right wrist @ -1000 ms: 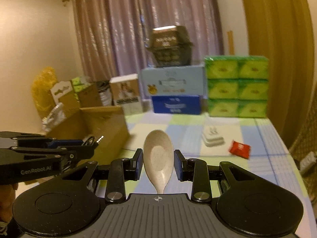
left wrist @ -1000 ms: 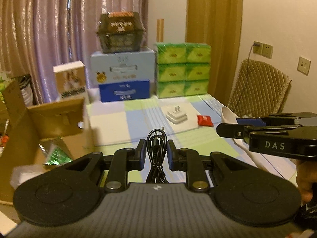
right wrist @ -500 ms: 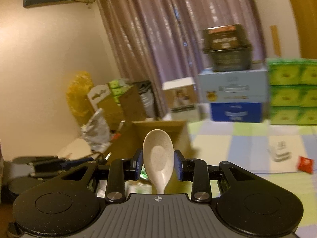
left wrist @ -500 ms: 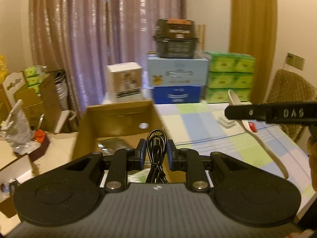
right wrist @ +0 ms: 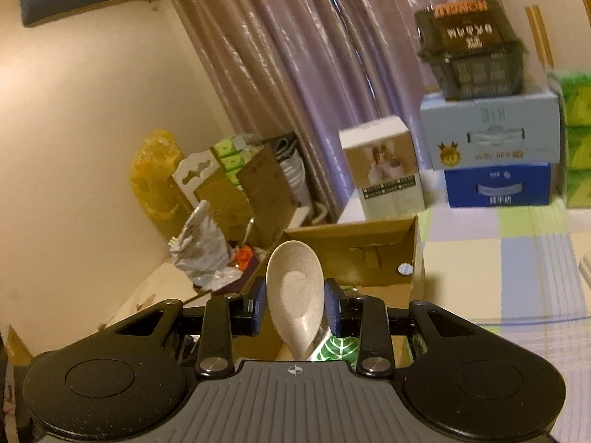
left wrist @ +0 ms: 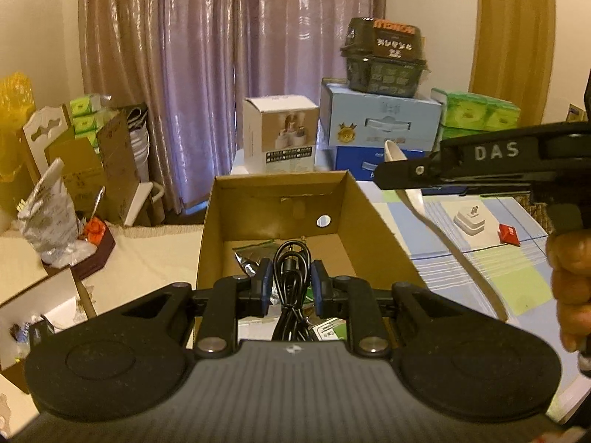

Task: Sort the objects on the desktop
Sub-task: 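Open the left tool over the box to drop the cable while the right tool drops the spoon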

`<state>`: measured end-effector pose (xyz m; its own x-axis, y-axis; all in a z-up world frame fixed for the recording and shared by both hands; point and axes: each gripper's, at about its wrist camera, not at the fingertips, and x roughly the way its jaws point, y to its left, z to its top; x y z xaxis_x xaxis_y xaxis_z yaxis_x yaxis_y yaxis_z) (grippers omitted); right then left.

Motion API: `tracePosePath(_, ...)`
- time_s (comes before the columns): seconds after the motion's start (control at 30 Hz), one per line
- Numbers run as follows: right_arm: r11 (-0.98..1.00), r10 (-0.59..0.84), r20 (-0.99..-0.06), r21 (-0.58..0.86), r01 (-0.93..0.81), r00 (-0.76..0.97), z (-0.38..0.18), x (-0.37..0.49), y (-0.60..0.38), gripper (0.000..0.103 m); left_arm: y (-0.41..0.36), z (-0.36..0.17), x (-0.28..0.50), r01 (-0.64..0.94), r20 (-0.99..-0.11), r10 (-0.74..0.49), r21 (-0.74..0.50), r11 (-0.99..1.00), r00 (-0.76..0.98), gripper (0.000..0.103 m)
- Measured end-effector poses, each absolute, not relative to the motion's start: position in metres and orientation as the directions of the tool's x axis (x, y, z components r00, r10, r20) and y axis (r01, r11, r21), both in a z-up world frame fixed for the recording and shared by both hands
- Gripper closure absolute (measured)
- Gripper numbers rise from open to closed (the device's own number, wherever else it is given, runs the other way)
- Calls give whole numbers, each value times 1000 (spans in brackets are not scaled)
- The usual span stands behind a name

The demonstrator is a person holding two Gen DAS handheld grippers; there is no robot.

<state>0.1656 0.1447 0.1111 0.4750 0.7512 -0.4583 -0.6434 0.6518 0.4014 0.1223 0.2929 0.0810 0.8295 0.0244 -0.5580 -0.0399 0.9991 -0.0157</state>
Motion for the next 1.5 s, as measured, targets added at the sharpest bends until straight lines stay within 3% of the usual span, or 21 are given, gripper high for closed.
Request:
tracePosePath(0.47,670,731,-509,407,-620,455,71,177,160,73,312,51,155,-72,-586,14,-76,995,810,85)
tracePosePath(0.6,668,732,-513,410,-621,448,68,180,160,73,318,46,159,-99,-590,24,-95,991,807,78)
tracePosePath(0.8,654,740,-521,413,-633,425,65,179,162,73,322,47,153,-108,-588,36,-88,990,808,77)
tracePosePath(0.87,656,740,-516,411,-633,432,65,179,162,65,323,48,150,-111,-588,37,-91,990,808,77)
tracePosePath(0.93,661,738,-506,412,-627,446,67,178,160,30,322,49,149,-113,-590,41,-86,990,807,76)
tracePosePath(1.2,661,739,-486,392,-640,466,77,175,142,30,315,50,141,-109,-595,46,-70,992,802,75)
tracePosePath(1.5,689,719,-487,405,-602,496,82,170,99,29,295,60,133,-88,-593,43,-48,995,804,67)
